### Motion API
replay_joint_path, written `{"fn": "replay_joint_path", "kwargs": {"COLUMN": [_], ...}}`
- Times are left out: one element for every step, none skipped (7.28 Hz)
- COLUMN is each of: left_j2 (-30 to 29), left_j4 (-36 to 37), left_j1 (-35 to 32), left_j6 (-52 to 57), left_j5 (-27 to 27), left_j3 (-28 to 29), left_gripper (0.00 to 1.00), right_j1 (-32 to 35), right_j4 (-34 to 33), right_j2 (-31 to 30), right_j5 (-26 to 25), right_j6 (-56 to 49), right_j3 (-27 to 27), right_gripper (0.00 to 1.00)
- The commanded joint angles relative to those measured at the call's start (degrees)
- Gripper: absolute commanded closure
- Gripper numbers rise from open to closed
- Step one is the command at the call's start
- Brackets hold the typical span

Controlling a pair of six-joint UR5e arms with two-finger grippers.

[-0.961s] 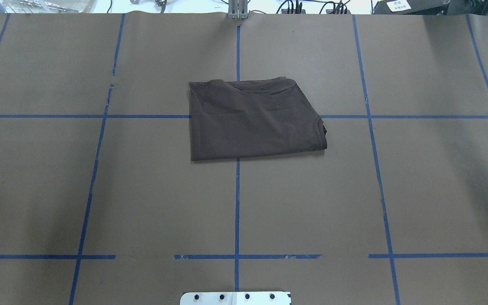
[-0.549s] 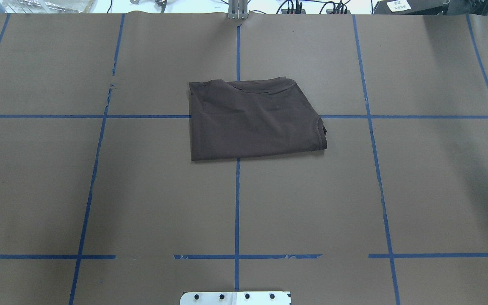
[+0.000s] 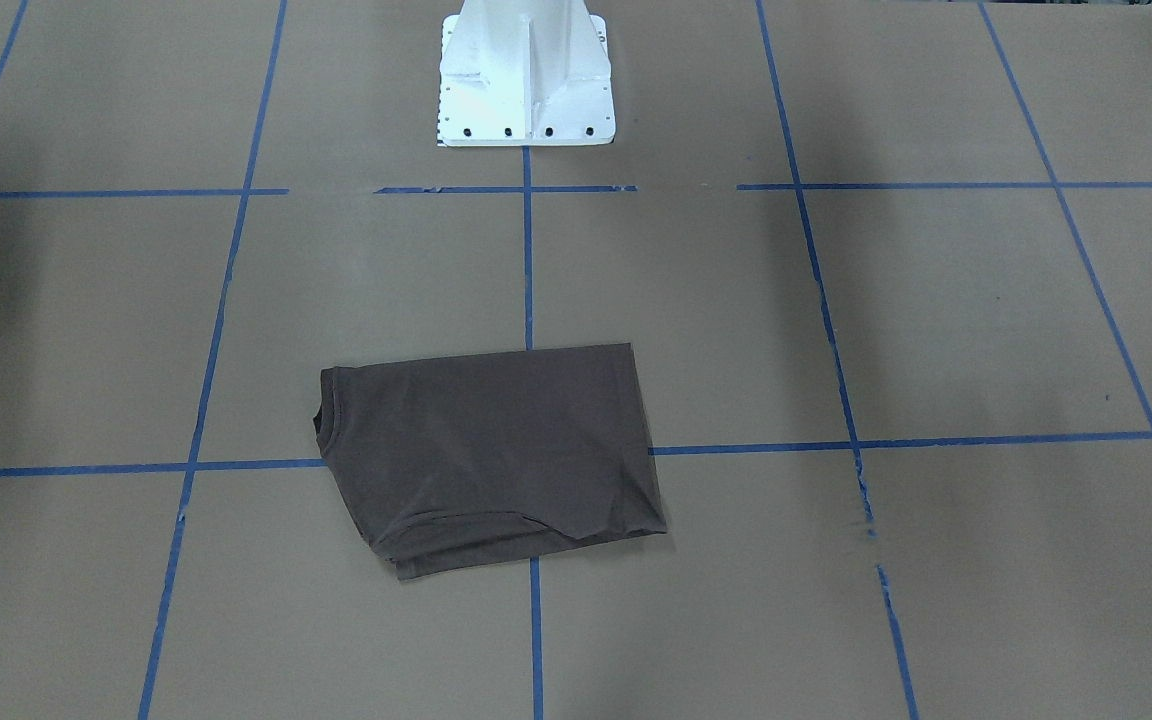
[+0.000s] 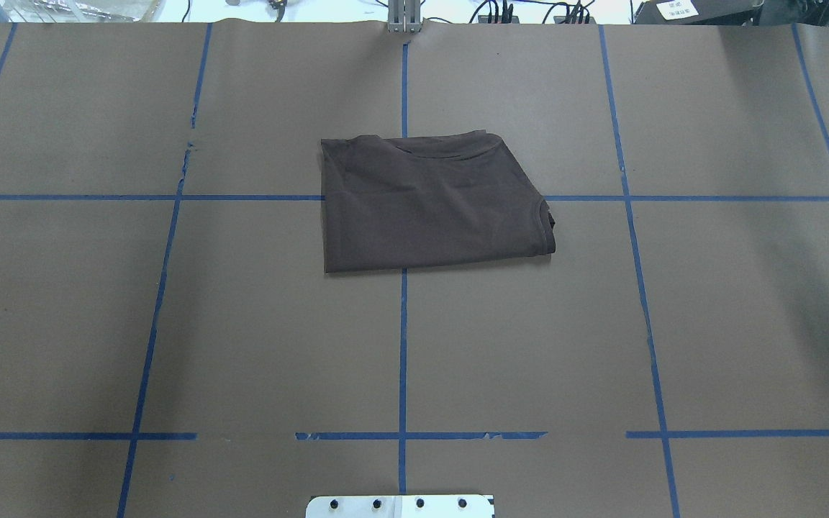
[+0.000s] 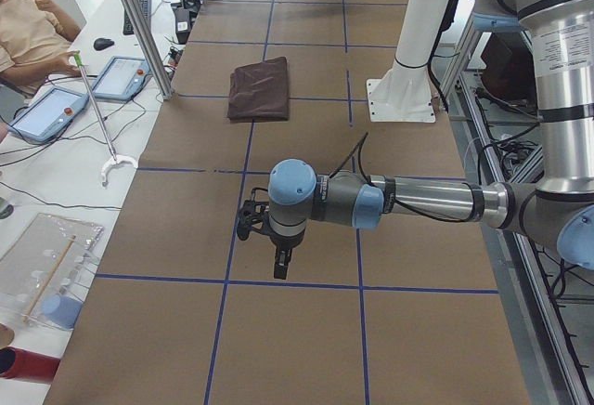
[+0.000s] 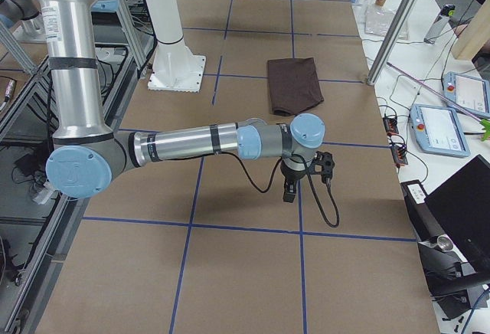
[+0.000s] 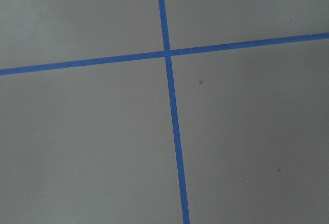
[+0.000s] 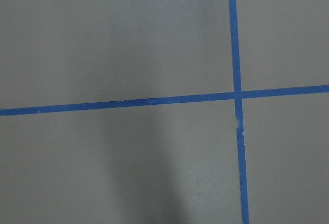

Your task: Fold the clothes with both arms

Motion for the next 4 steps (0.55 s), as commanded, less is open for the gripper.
{"fn": "replay_joint_path", "kwargs": {"left_j2": [-0.4, -1.7, -2.5, -4.7], "left_j4": [0.1, 0.4, 4.8, 9.9], "left_j1": [0.1, 0.2, 0.6, 1.3], "left_j6": [-1.3, -7.1, -7.4, -7.3], "left_j5": [-0.4, 0.1, 0.2, 0.3], "left_j3": [-0.2, -1.1, -0.6, -1.9], "left_gripper": [0.00, 0.00, 0.00, 0.00], "right_j1": [0.0, 0.0, 0.0, 0.0], "right_j4": [0.9, 1.2, 1.2, 1.2], "right_j2": [0.2, 0.0, 0.0, 0.0], "right_j5": [-1.4, -1.7, -1.6, -1.6], "right_j6": [-0.6, -0.7, -0.7, -0.8], "right_j3": [-0.3, -0.3, -0.3, 0.1], "right_gripper": [0.00, 0.00, 0.00, 0.00]}}
